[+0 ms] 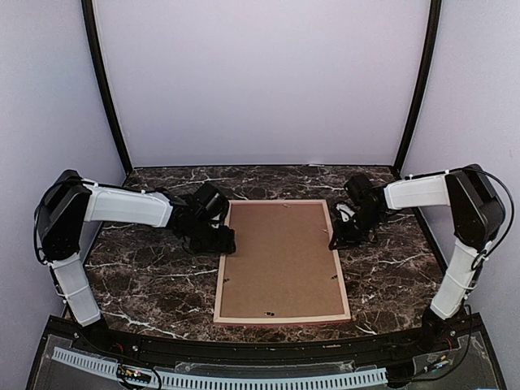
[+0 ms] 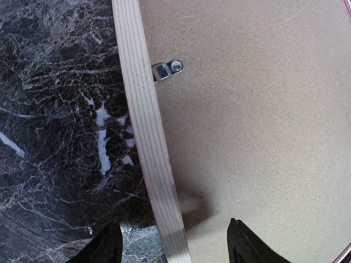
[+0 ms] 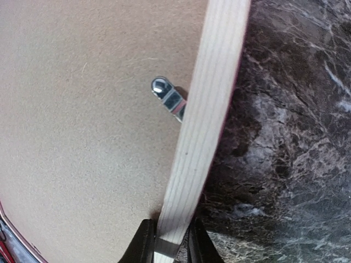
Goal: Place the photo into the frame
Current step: Rotate the photo frame at the center of the board.
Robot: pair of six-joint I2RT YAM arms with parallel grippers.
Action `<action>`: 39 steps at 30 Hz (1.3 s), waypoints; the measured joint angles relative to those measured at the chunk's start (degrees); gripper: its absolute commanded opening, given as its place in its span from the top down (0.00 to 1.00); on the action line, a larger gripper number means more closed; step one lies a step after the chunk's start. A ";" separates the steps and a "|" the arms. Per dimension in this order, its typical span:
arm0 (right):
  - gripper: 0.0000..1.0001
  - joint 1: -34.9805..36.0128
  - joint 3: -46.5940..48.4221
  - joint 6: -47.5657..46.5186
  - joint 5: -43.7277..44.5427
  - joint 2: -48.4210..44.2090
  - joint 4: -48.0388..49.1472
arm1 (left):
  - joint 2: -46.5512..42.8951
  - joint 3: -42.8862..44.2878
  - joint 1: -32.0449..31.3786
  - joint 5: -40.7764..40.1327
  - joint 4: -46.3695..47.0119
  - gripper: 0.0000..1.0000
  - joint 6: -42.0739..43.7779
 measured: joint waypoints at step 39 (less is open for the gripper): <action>0.38 1.90 24.81 -20.48 0.83 12.09 -9.75 | 18.40 30.05 17.49 12.09 -6.54 0.24 39.10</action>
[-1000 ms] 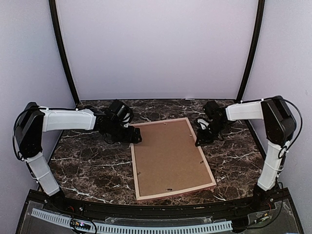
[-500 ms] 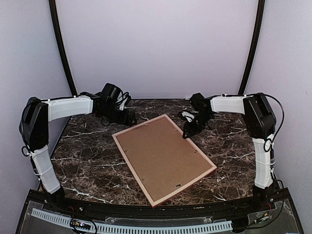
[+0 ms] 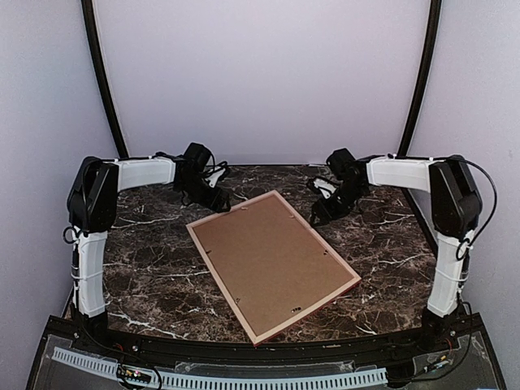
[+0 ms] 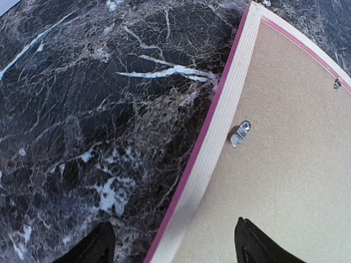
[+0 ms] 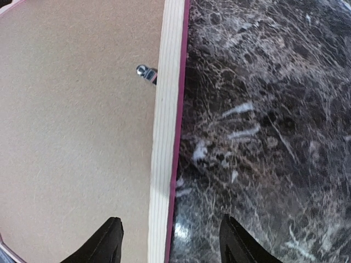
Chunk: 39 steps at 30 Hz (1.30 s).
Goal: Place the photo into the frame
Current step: Rotate the photo frame at the center of the board.
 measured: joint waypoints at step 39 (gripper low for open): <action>0.31 -2.95 -32.46 25.66 3.85 -30.34 3.32 | -6.47 -17.31 0.42 -4.96 8.63 0.84 -12.11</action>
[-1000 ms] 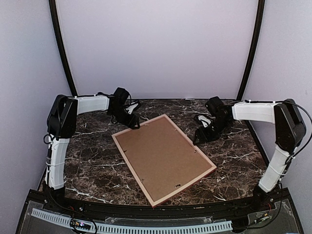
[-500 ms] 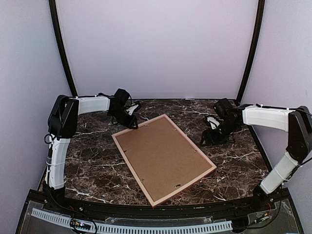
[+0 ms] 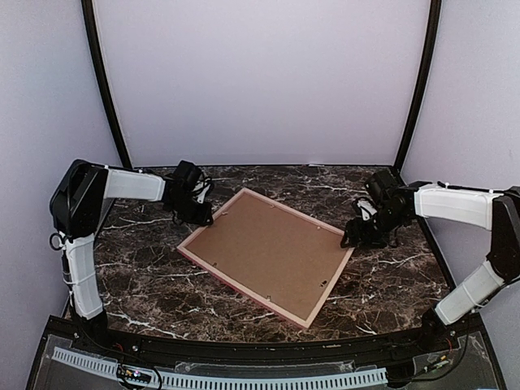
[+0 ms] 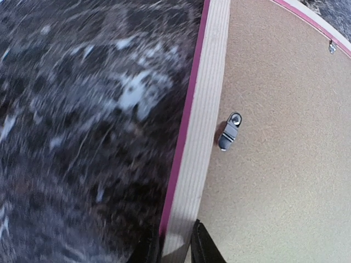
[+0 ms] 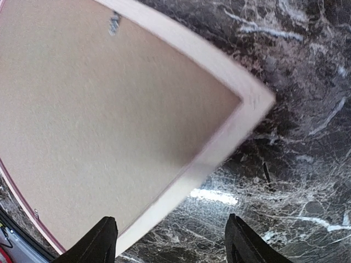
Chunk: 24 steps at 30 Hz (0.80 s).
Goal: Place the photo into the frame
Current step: Rotate the photo frame at the center of the board.
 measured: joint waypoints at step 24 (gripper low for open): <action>0.51 -0.42 -3.67 4.31 1.88 7.69 9.51 | -29.40 -34.27 -18.75 -1.79 0.46 0.32 -32.52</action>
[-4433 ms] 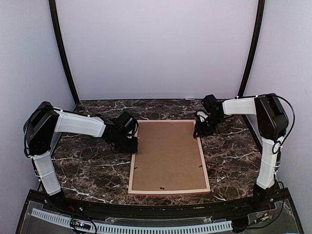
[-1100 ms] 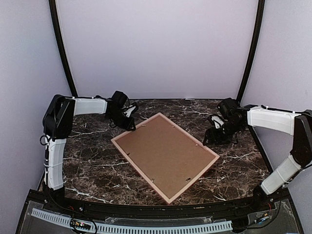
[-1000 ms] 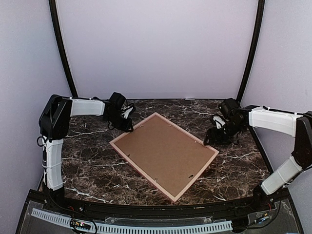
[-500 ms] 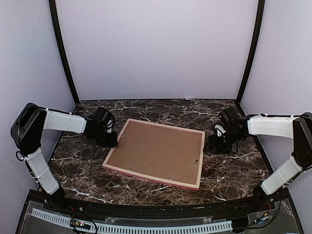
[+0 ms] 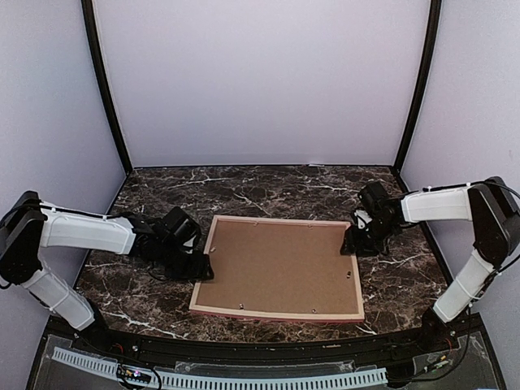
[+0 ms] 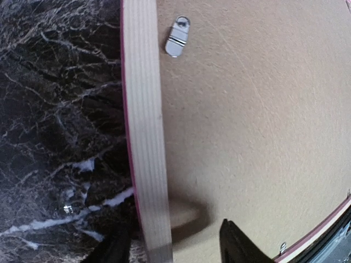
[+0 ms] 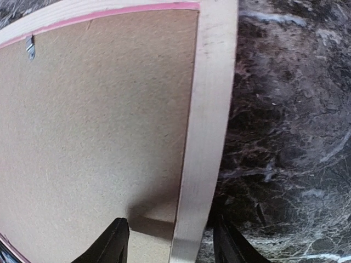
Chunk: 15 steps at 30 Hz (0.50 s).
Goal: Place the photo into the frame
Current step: Rotate the photo frame at the center of the board.
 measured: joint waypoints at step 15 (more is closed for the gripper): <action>0.81 -0.57 1.44 -4.94 1.51 1.44 0.63 | 8.24 17.05 4.61 -3.10 -6.54 0.17 11.15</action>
